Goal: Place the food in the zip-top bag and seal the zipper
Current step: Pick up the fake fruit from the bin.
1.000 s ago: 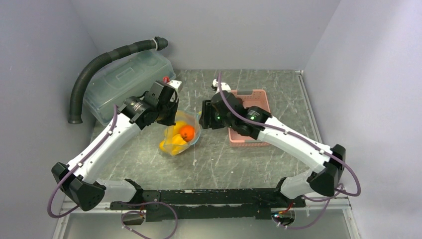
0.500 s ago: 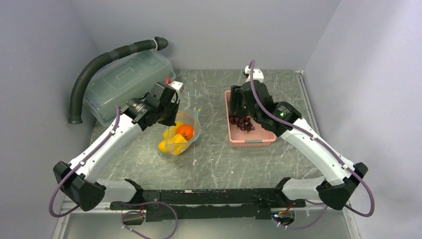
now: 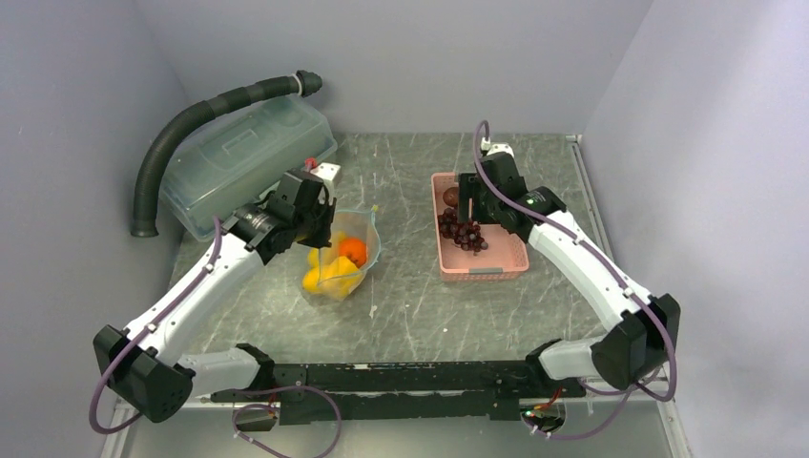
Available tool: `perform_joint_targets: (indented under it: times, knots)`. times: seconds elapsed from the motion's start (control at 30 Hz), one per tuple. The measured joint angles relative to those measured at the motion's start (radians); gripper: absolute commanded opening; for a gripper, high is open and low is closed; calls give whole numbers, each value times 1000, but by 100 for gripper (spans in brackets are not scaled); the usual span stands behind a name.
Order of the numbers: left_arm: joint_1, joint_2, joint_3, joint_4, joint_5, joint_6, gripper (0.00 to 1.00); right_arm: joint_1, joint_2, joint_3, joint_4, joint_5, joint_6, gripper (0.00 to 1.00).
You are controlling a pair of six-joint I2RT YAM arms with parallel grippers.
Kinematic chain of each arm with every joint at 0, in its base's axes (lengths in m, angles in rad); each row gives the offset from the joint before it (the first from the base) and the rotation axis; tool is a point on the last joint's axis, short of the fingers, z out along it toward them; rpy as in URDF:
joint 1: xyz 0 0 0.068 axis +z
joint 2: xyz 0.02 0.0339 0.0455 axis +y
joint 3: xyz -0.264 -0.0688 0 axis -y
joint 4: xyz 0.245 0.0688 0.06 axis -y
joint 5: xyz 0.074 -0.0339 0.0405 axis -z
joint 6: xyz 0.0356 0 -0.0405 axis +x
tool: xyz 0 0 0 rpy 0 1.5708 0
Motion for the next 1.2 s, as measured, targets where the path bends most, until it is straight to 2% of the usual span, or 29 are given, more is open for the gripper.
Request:
perform_joint_targets:
  times: [0.17,0.27,0.8,1.2]
  knots:
    - [10,-24,-17,18,-1,3,0,-43,55,-35,32,-51,-35,87]
    - [11,-37,-29,26,-2,3,0,-63,98,-38,56,-77,-56,89]
    - [11,-48,-35,32,-20,15,0,-81,381,-31,96,-109,-113,88]
    - [11,-48,-35,32,-27,23,0,-82,525,85,100,-74,-127,88]
